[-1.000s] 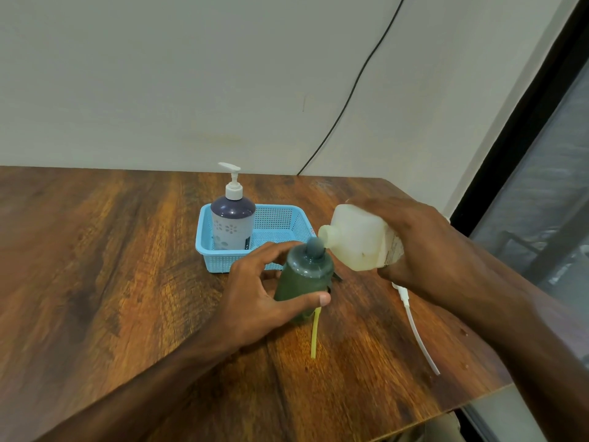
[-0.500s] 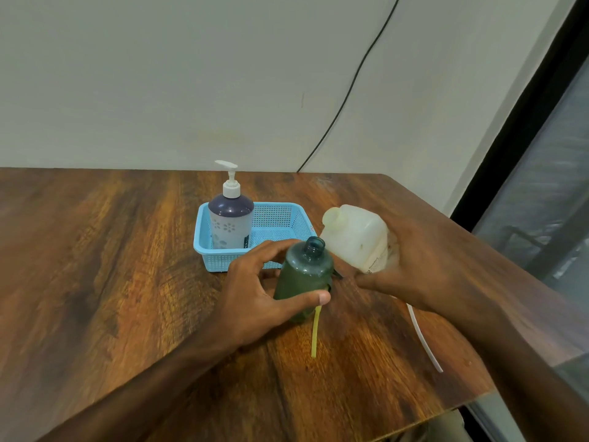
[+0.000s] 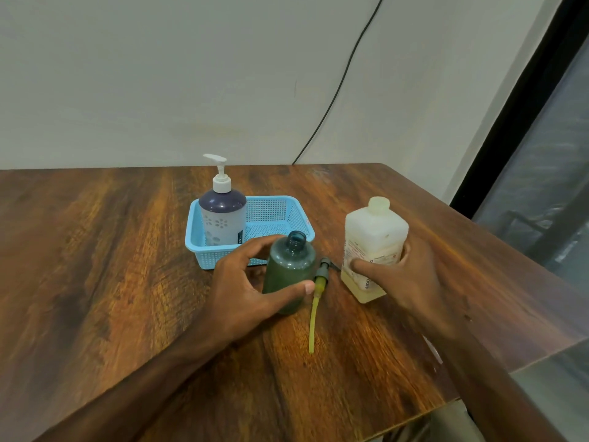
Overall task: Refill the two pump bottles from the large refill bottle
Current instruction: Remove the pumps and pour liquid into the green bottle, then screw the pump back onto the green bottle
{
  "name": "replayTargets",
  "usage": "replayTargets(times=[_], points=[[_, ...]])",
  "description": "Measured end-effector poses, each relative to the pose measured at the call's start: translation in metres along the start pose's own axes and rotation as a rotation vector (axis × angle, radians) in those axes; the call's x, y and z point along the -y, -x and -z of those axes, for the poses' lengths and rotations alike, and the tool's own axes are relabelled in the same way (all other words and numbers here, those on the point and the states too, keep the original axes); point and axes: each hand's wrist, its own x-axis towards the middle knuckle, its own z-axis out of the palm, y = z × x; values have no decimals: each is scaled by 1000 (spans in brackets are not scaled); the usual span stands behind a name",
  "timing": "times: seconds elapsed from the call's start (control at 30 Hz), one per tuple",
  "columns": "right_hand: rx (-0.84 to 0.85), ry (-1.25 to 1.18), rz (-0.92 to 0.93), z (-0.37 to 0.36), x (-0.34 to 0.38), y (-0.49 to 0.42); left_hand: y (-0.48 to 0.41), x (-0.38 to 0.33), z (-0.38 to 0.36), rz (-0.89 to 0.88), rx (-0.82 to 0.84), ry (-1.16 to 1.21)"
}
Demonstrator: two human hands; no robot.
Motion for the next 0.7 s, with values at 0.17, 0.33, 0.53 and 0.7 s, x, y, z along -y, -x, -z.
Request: replayTargets(times=[0.17, 0.33, 0.53, 0.7], points=[[-70, -111, -40, -5, -2, 2, -1, 3, -2, 53, -5, 47], [-57, -89, -24, -4, -4, 11, -3, 7, -3, 84, -2, 92], [-158, -84, 18, 4, -5, 37, -1, 11, -5, 78, -22, 51], [-461, -13, 286, 11, 7, 75, 1, 14, -6, 82, -13, 30]])
